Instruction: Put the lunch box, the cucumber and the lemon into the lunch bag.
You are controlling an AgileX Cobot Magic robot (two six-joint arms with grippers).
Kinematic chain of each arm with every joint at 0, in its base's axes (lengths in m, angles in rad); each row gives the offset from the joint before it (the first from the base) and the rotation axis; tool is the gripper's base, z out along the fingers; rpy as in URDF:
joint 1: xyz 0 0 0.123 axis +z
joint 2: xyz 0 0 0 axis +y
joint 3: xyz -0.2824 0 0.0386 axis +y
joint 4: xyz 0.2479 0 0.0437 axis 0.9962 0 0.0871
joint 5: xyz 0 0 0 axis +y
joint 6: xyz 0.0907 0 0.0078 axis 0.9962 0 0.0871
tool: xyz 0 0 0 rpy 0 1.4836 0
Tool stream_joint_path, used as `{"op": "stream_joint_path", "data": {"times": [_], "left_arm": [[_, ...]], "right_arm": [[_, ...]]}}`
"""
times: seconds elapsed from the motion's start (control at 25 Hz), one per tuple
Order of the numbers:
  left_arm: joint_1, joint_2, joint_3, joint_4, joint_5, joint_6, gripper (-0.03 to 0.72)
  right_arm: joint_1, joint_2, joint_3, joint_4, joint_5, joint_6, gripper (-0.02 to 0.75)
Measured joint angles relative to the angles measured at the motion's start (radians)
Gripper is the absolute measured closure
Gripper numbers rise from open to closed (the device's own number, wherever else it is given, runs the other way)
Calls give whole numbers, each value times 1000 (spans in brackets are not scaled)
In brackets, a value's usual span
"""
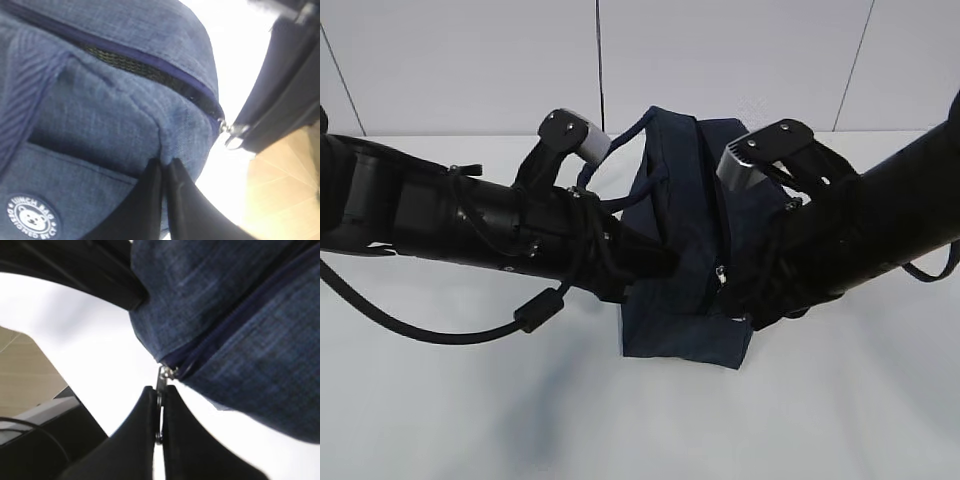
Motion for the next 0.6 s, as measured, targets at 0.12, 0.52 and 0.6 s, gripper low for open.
{"op": "stream_joint_path", "data": {"times": [0.12,0.52,0.6], "left_arm": [[0,0,0,0,2,0,697],[-2,0,-1,-5,29,0,697],[-3,0,-1,-5,30,2,697]], "right_arm": [[0,0,-32,-51,55,52,727],[0,0,-223,-262,328,268,726],[0,0,-239,-271,358,287,726]]}}
